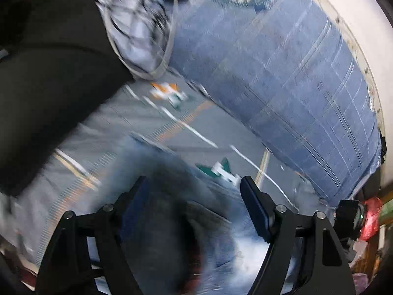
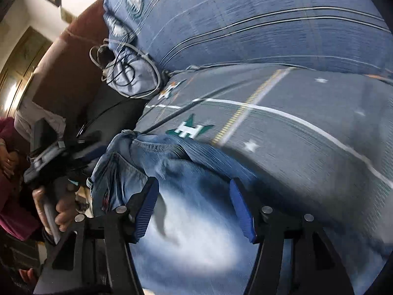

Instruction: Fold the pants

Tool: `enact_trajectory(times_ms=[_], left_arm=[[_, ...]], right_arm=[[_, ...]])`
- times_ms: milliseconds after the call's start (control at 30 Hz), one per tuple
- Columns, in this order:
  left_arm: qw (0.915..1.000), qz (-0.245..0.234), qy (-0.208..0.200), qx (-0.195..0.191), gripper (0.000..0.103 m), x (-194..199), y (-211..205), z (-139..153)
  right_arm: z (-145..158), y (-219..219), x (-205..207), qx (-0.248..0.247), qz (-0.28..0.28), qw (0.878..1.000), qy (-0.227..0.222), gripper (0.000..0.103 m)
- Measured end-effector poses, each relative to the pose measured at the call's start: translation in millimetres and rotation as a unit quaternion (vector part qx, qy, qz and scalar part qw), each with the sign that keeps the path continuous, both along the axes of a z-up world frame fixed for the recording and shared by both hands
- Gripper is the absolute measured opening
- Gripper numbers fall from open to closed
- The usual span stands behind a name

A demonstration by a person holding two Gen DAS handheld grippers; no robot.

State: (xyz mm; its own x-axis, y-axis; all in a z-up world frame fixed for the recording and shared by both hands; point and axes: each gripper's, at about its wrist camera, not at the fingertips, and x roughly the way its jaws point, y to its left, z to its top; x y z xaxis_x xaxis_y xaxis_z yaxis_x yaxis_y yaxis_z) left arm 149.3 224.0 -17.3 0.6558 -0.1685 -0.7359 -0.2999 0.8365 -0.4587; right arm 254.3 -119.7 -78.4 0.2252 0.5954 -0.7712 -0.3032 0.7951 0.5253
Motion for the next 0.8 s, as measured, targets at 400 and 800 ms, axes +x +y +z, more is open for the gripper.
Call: enact_trajectory(times_ms=[400,800], left_arm=[[0.9932,-0.047,0.092,0.054,0.049,53.4,6.5,-42.5],[0.9969,0.007,-0.032,-0.071,0.013,24.1,53.6,-1.8]], right_arm=[[-13.5,49.1,7.9,-0.036,0.082,0.996,0.020,0.005],[28.6,18.1,16.9,0.050,-0.019,0.998,-0.022,0.000]])
